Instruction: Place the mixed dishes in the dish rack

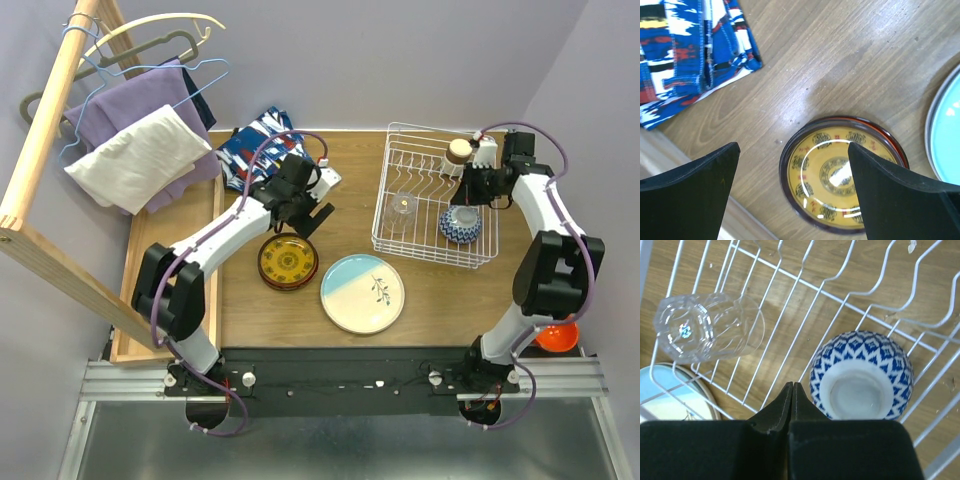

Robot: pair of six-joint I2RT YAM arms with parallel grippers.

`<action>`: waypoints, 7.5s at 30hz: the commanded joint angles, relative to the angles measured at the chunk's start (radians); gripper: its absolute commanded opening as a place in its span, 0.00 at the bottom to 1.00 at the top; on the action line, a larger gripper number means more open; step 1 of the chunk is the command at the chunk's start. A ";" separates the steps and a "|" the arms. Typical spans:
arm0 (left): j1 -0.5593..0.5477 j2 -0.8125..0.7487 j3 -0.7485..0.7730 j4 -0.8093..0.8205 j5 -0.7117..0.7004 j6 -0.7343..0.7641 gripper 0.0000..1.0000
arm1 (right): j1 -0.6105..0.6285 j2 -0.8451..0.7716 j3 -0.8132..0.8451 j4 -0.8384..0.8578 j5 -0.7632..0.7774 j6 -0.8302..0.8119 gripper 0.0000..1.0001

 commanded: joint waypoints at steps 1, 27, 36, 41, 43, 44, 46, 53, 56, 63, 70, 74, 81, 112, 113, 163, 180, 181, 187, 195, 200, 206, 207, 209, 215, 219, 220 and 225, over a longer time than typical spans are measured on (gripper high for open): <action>0.006 -0.091 -0.041 -0.035 -0.008 0.005 0.98 | 0.000 0.081 0.080 0.042 0.043 -0.025 0.06; 0.006 -0.117 -0.007 0.044 -0.014 0.065 0.99 | -0.200 -0.214 0.042 -0.596 0.632 -0.280 0.62; 0.006 -0.111 -0.026 0.081 0.019 0.062 0.99 | -0.218 -0.369 -0.315 -0.627 0.795 -0.246 0.63; 0.008 -0.122 -0.047 0.087 0.029 0.050 0.99 | -0.233 -0.372 -0.375 -0.590 0.843 -0.246 0.61; 0.006 -0.124 -0.058 0.097 0.035 0.045 0.99 | -0.246 -0.365 -0.389 -0.597 0.849 -0.249 0.58; 0.006 -0.125 -0.061 0.095 0.036 0.042 0.99 | -0.250 -0.357 -0.407 -0.600 0.853 -0.248 0.56; 0.008 -0.127 -0.067 0.101 0.036 0.033 0.99 | -0.266 -0.352 -0.427 -0.607 0.853 -0.254 0.54; 0.008 -0.128 -0.079 0.115 0.036 0.022 0.99 | -0.368 -0.311 -0.473 -0.581 0.855 -0.313 0.50; 0.008 -0.119 -0.076 0.121 0.036 0.016 0.99 | -0.375 -0.277 -0.487 -0.558 0.850 -0.320 0.49; 0.010 -0.088 -0.035 0.113 0.050 0.005 0.99 | -0.376 -0.181 -0.496 -0.507 0.812 -0.307 0.43; 0.008 -0.050 0.051 0.158 0.276 -0.008 0.99 | -0.376 -0.154 -0.458 -0.515 0.761 -0.324 0.05; 0.003 -0.030 0.110 0.204 0.453 0.018 0.99 | -0.376 -0.176 -0.383 -0.576 0.737 -0.329 0.01; -0.066 0.186 0.444 -0.024 0.435 0.115 0.99 | -0.376 -0.230 -0.208 -0.662 0.706 -0.335 0.01; -0.026 0.113 0.335 -0.141 0.066 0.035 0.99 | -0.247 0.120 0.363 -0.678 -0.909 -0.407 0.00; -0.024 0.114 0.344 -0.144 0.058 0.041 0.99 | -0.243 0.134 0.348 -0.682 -0.935 -0.406 0.00; -0.015 0.226 0.393 -0.166 -0.010 0.067 0.99 | -0.097 0.336 0.048 -0.711 -0.363 -0.478 0.12; -0.013 0.202 0.375 -0.091 0.038 0.065 0.99 | -0.097 0.126 0.298 -0.711 0.066 -0.430 0.38; -0.012 0.196 0.358 -0.081 0.038 0.071 0.99 | -0.097 0.105 0.313 -0.712 0.101 -0.447 0.41; -0.006 0.150 0.318 -0.081 0.047 0.079 0.99 | -0.091 0.014 0.357 -0.711 0.076 -0.726 0.58; -0.001 0.090 0.263 -0.081 0.039 0.074 0.99 | 0.026 0.028 0.387 -0.693 -0.001 -1.065 0.77; 0.000 0.054 0.201 -0.072 0.024 0.058 0.99 | 0.090 0.095 0.424 -0.669 0.042 -1.123 0.77; 0.002 0.016 0.143 -0.071 0.001 0.059 0.99 | 0.158 0.151 0.424 -0.712 0.073 -1.214 0.78; 0.002 0.010 0.139 -0.071 -0.002 0.061 0.99 | 0.164 0.139 0.403 -0.712 0.080 -1.270 0.79; 0.002 0.004 0.125 -0.075 -0.011 0.065 0.99 | 0.168 0.125 0.339 -0.712 0.089 -1.326 0.79; 0.003 -0.010 0.100 -0.074 -0.023 0.076 0.99 | 0.213 0.137 0.297 -0.712 0.048 -1.378 0.80; 0.005 -0.012 0.097 -0.074 -0.027 0.077 0.99 | 0.231 0.143 0.281 -0.712 0.036 -1.381 0.80; 0.005 -0.012 0.097 -0.075 -0.028 0.077 0.99 | 0.239 0.145 0.272 -0.712 0.039 -1.381 0.80; 0.005 -0.004 0.100 -0.069 -0.030 0.077 0.99 | 0.267 0.135 0.200 -0.712 0.070 -1.380 0.80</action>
